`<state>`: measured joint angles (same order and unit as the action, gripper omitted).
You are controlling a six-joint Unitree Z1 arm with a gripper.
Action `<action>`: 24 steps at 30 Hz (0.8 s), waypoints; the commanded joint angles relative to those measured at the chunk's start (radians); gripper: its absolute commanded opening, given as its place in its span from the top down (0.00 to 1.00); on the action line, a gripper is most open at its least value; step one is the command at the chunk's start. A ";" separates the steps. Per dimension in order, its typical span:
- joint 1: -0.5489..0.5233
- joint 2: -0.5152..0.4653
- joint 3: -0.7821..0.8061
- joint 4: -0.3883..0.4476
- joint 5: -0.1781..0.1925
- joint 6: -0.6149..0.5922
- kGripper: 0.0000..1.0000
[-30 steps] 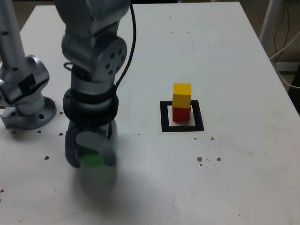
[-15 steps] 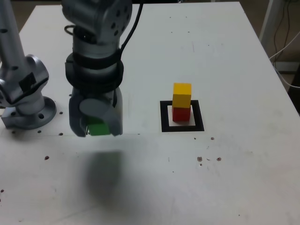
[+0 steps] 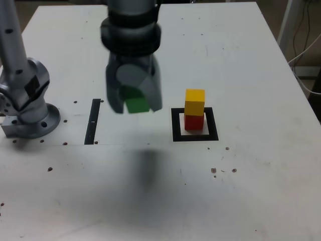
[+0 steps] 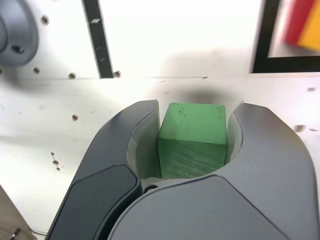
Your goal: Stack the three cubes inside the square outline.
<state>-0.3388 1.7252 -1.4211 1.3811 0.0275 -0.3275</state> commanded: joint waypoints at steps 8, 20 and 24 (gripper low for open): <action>0.108 0.092 -0.185 0.094 0.019 0.187 0.74; 0.204 0.224 -0.401 0.184 0.010 0.406 0.74; 0.224 0.260 -0.437 0.193 0.005 0.449 0.74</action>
<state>-0.1211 1.9707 -1.8437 1.5635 0.0357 0.1101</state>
